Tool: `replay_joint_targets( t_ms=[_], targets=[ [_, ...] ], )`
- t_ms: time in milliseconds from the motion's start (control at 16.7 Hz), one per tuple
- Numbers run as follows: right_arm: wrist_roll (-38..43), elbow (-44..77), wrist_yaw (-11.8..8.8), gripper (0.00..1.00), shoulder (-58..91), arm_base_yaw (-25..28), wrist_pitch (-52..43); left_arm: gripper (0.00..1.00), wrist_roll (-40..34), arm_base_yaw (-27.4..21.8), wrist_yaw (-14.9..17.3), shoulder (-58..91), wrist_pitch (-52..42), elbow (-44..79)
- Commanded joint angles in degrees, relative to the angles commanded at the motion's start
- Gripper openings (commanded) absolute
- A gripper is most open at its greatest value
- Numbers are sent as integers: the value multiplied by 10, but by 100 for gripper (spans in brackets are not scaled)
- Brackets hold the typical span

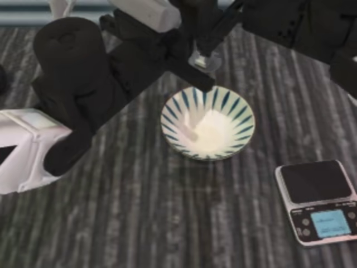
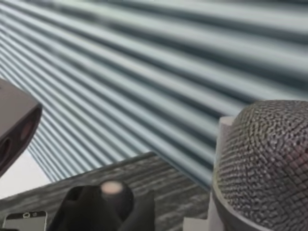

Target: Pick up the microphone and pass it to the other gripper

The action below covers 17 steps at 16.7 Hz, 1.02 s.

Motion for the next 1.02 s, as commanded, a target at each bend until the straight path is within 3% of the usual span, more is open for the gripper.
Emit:
replay_joint_targets(
  t_ms=[240,1020],
  targets=[
    [0,4,3,100,5,3,1,0,0,0,0,0,0,0],
    [0,4,3,2,5,3,1,0,0,0,0,0,0,0]
  ],
)
